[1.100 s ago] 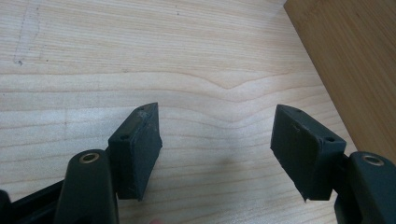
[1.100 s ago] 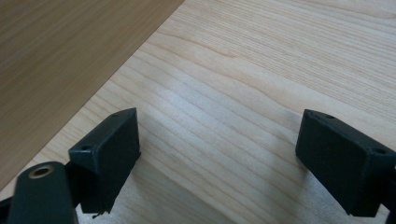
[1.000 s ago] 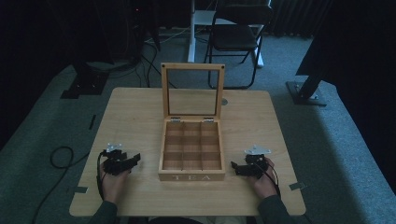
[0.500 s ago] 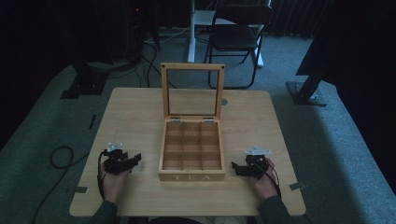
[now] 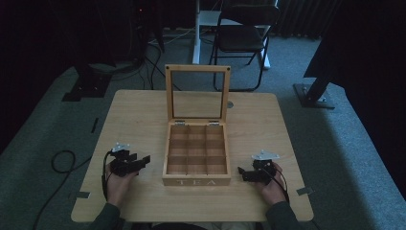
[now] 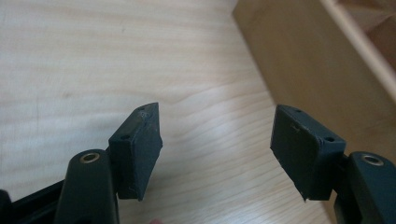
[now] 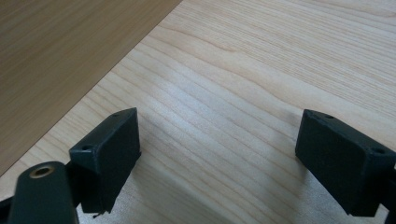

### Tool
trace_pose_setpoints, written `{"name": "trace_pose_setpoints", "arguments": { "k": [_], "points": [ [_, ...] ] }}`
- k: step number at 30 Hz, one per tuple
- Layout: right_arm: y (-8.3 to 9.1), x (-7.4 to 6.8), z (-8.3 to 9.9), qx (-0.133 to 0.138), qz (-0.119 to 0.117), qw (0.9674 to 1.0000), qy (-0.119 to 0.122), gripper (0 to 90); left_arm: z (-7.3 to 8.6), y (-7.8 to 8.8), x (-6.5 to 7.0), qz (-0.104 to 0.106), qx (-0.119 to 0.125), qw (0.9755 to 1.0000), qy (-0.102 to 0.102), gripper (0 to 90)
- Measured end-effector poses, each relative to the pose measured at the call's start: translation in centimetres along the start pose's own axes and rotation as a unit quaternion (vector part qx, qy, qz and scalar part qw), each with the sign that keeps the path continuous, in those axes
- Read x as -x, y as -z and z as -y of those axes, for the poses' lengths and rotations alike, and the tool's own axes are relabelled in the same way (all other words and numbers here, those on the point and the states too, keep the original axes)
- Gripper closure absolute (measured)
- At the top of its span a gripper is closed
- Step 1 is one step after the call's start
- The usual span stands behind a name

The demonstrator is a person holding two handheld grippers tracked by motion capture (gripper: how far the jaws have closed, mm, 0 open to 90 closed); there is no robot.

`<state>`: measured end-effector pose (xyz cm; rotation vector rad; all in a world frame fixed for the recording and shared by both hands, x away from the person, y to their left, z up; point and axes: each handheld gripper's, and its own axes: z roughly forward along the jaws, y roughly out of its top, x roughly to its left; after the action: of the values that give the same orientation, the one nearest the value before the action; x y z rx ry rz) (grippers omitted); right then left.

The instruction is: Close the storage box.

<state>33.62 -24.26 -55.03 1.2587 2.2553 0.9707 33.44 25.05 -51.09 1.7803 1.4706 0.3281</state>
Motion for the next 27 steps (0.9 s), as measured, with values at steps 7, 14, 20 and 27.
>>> {"name": "trace_pose_setpoints", "arguments": {
  "k": [7, 14, 20, 27],
  "points": [
    [0.0, -0.1, 0.0, 0.0, 0.003, 1.0, -0.003, 13.5, -1.9, 0.6, 0.5, 0.002, 0.012, 0.9999, -0.005, 33.7],
    [0.0, -0.1, 0.0, 0.0, 0.005, 1.0, -0.005, 13.6, -3.1, 0.9, 1.0, 0.001, 0.023, 0.9996, -0.015, 33.7],
    [0.0, -0.2, 0.1, 0.001, 0.006, 1.0, -0.006, 13.6, -4.3, 1.3, 1.5, 0.002, 0.034, 0.999, -0.029, 33.7],
    [0.1, -0.2, 0.1, 0.0, 0.007, 0.9999, -0.007, 13.6, -5.3, 1.7, 2.1, 0.016, 0.044, 0.9984, -0.033, 33.6]
  ]
}}
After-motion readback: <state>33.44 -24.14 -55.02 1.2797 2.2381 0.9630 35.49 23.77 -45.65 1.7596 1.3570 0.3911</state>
